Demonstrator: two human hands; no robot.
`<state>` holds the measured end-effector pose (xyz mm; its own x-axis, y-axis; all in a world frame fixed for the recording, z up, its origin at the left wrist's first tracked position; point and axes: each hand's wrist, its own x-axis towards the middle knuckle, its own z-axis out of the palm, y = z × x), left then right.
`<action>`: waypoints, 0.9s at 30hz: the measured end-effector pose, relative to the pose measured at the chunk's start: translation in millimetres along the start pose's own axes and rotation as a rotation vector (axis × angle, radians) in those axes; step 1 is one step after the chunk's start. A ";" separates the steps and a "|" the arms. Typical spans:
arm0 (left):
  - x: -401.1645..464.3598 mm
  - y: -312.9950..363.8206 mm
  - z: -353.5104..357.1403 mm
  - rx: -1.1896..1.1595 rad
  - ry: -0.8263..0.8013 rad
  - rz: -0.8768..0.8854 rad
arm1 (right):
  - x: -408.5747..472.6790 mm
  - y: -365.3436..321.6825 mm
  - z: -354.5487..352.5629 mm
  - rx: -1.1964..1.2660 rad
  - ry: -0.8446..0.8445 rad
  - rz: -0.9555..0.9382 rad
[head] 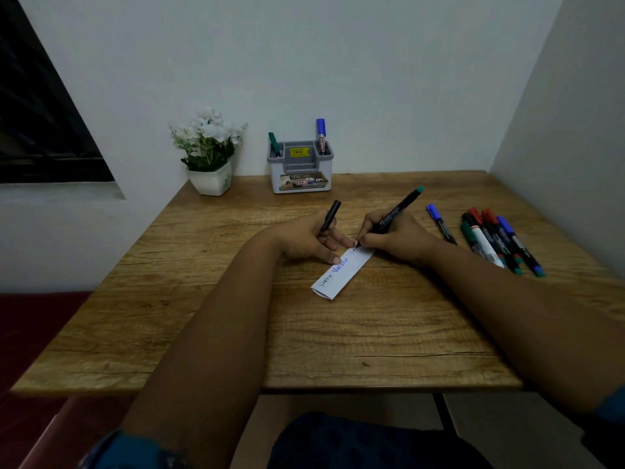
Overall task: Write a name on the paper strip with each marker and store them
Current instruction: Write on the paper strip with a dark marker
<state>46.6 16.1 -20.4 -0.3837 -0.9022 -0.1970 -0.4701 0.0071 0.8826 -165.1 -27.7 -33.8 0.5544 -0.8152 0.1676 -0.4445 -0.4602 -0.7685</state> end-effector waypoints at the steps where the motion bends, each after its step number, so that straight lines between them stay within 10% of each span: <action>1: -0.2 0.0 0.2 0.001 0.000 -0.001 | -0.1 -0.4 0.0 -0.001 -0.002 0.005; 27: -0.8 1.1 -0.4 0.059 -0.006 -0.002 | 3.9 3.0 -3.8 0.143 0.131 0.023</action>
<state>46.7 16.7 -19.1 -0.3870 -0.8997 -0.2018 -0.5170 0.0305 0.8555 -166.9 -33.6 -33.2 0.4451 -0.8679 0.2205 -0.3460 -0.3937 -0.8516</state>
